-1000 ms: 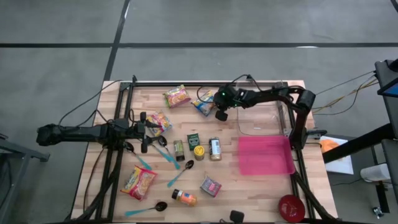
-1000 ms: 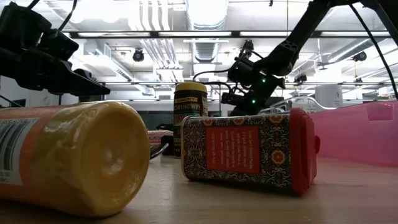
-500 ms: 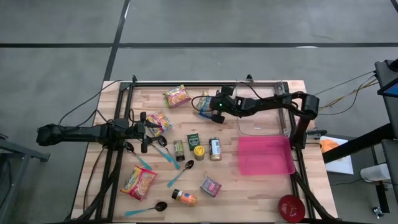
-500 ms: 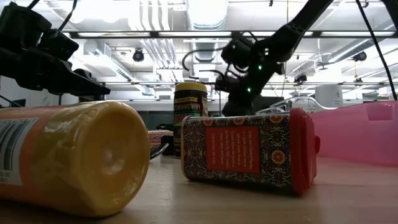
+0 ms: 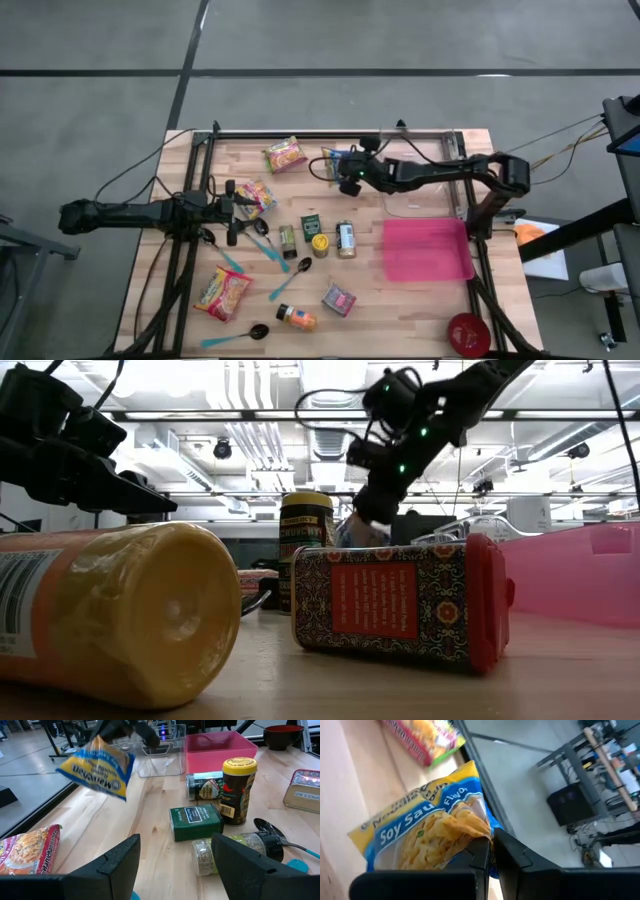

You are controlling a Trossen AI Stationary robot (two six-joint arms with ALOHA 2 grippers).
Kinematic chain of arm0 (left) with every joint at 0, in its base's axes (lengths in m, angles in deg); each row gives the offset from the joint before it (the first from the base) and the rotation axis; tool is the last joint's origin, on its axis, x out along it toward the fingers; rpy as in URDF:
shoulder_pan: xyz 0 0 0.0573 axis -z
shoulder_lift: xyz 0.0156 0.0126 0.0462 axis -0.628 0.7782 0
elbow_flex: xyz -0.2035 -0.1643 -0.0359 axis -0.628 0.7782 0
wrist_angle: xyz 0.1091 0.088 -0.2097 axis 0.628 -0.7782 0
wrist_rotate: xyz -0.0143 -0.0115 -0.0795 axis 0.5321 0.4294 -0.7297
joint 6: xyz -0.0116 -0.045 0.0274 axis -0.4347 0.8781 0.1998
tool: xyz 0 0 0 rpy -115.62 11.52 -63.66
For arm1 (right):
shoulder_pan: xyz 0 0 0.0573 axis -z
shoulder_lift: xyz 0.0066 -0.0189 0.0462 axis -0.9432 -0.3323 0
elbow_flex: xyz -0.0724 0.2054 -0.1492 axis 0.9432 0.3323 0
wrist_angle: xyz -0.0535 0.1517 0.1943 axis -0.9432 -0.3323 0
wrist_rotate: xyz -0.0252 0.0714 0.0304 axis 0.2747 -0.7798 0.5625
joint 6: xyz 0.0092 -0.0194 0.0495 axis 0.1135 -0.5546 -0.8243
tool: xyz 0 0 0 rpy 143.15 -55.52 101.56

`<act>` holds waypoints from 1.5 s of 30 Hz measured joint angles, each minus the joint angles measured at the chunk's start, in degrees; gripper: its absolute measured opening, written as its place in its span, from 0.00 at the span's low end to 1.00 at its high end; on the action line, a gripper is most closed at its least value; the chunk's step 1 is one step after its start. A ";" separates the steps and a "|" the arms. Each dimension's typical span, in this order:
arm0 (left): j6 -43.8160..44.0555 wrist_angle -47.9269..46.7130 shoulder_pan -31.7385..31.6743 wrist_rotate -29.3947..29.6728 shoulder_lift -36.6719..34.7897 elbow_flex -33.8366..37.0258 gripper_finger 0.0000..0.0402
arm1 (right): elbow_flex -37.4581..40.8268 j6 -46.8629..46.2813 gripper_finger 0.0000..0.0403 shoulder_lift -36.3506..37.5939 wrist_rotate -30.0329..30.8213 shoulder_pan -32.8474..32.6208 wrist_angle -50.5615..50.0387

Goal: Pick & Place Food Item
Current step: Put the blue noodle pack into the top transparent bin

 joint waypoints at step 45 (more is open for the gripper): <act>-0.13 -0.01 0.00 -0.01 0.01 0.00 0.61 | 13.58 -33.35 0.04 25.82 25.48 11.80 -26.60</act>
